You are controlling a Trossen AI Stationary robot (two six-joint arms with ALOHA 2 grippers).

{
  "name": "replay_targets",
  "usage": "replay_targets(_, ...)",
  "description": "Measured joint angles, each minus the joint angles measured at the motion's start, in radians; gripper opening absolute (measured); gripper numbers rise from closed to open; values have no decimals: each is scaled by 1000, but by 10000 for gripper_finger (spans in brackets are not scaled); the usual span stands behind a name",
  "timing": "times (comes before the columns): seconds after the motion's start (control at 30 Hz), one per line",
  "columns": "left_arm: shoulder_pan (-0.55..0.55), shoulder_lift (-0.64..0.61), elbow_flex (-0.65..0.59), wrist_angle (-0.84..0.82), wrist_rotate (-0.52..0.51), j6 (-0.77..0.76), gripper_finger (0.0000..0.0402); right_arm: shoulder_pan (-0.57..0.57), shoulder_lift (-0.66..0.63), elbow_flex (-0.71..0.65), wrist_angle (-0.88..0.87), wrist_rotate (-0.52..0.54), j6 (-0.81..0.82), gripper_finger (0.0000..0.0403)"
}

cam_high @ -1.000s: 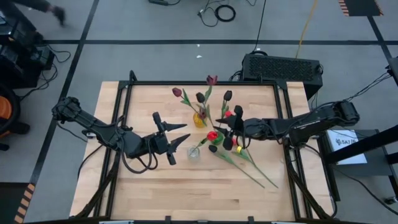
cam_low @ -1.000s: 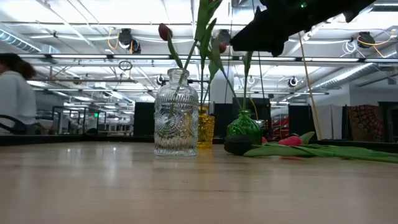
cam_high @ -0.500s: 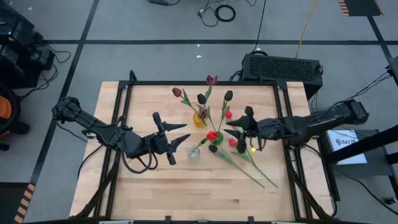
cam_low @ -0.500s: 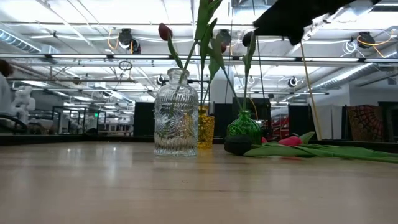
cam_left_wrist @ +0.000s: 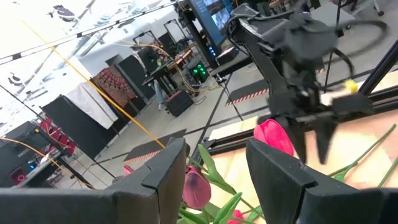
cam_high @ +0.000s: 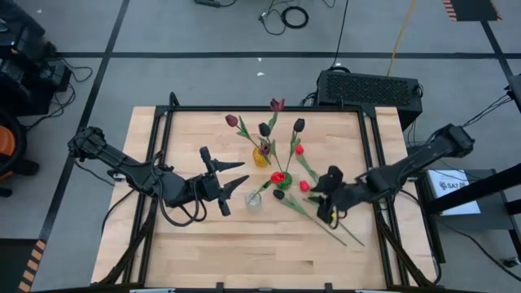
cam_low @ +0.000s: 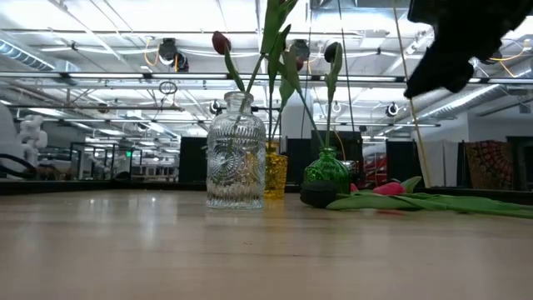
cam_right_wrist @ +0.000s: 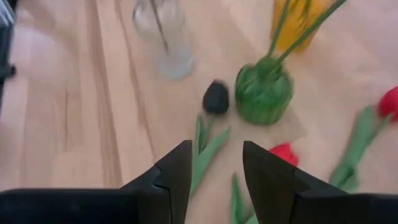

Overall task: Sort flowers into vase by color
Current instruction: Put the bottom black flower in the green flower vase

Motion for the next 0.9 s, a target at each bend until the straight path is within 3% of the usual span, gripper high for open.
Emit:
replay_targets(0.4, 0, 0, 0, -9, 0, -2, 176, 69, 299, 0, 23, -128, 148, 135)
replay_targets(0.9, 0, 0, 0, -8, 0, -2, 176, 65, 456, 0, 133, -157, 117, 135)
